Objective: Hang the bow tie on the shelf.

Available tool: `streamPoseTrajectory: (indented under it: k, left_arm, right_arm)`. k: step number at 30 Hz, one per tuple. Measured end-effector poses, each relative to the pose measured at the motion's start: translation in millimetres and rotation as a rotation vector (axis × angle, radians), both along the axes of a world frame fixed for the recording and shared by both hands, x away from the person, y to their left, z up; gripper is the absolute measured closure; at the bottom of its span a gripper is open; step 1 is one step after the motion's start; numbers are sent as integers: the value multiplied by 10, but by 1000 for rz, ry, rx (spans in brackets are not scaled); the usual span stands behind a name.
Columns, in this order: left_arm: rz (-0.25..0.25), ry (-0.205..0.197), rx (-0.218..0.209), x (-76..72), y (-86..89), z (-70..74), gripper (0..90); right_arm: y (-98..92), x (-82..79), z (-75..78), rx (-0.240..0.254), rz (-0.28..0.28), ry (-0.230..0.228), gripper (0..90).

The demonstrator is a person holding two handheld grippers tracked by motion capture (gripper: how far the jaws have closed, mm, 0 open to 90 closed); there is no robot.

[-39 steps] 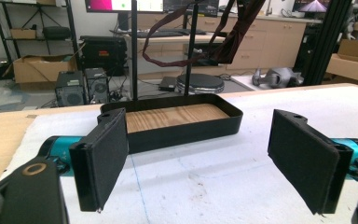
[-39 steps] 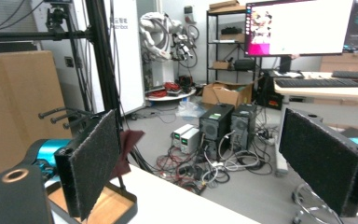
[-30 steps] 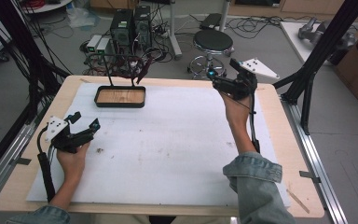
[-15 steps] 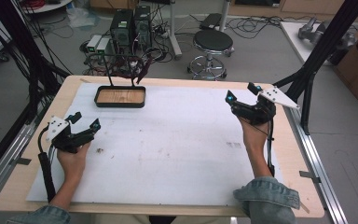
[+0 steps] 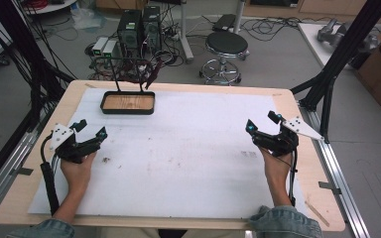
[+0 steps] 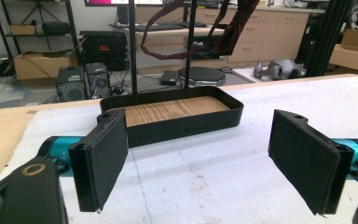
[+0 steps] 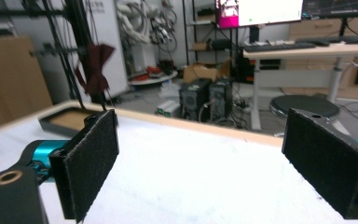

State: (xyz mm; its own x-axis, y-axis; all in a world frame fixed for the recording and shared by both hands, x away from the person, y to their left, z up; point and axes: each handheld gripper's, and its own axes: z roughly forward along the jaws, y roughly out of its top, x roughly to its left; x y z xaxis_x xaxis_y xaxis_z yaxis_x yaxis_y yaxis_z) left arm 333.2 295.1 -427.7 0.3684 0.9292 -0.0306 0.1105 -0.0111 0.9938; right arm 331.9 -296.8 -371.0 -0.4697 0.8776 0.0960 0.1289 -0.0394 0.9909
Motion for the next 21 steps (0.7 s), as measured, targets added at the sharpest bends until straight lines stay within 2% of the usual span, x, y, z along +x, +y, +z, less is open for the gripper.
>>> streamPoseTrajectory:
  k: [5, 7, 10, 14, 16, 18, 19, 21]
  left_arm:
    - [1, 3, 1, 0, 0, -1, 202]
    - [1, 7, 4, 1, 1, -3, 202]
    - [3, 8, 5, 0, -3, -4, 202]
    - [4, 8, 8, -2, -8, -4, 202]
    - [7, 8, 12, 0, -11, -6, 202]
    - [7, 10, 16, 1, -13, -7, 202]
    - [8, 12, 16, 2, -15, -9, 201]
    - [10, 18, 18, 3, -13, -11, 201]
  right_arm:
    - [-53, -156, -184, 22, -23, -14, 99]
    - [-79, -221, -268, 56, -14, -19, 99]
    - [-109, -307, -414, 74, -36, 0, 98]
    - [-141, -375, -579, 32, -61, 20, 99]
    - [-147, -372, -590, 21, -57, 45, 98]
    - [-142, -382, -584, 17, -59, 40, 99]
    - [-128, -403, -564, 5, -64, 11, 99]
    - [-118, -424, -550, -4, -66, -6, 98]
